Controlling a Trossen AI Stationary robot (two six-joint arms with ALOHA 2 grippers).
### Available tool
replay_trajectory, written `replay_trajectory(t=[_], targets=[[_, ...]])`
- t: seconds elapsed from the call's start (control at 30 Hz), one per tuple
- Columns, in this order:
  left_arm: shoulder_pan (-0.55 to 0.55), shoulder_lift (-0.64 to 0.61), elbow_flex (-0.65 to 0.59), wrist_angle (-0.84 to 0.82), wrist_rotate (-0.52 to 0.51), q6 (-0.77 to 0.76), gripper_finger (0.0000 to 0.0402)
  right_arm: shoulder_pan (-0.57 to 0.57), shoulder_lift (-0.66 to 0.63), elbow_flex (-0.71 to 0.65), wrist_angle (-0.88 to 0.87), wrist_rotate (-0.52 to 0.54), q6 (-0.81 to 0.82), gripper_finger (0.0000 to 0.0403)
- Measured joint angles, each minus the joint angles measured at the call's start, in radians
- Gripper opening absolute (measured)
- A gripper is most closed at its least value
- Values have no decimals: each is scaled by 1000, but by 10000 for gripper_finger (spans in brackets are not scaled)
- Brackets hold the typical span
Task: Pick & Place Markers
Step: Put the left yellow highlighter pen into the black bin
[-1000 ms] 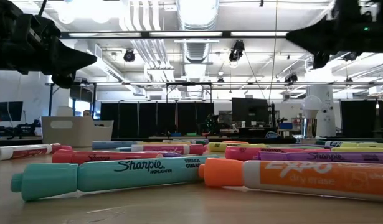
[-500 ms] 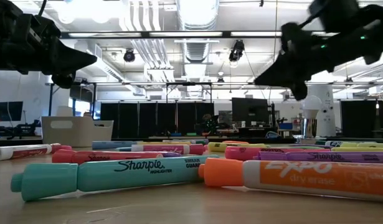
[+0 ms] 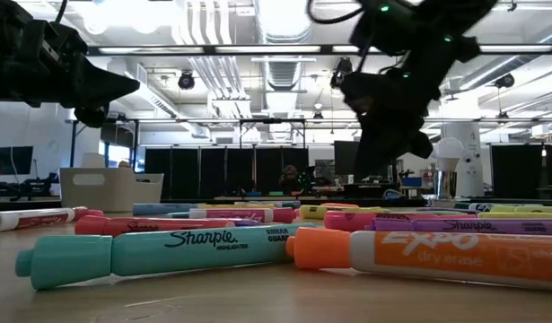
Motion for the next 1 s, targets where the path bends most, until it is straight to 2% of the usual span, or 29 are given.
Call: replay_trajectory(t=[0.2, 0.33, 0.47, 0.77, 1.0], targets=[[0, 0, 0, 0, 0, 0, 0, 2, 131, 154, -157, -104, 7, 100], [0, 0, 0, 0, 0, 0, 0, 2, 210, 240, -290, -108, -4, 115], [0, 0, 0, 0, 0, 0, 0, 2, 272, 288, -308, -107, -41, 120], [0, 0, 0, 0, 0, 0, 0, -1, 336, 302, -306, -111, -72, 91], [0, 0, 0, 0, 0, 0, 0, -10, 316, 288, -267, -116, -279, 56]])
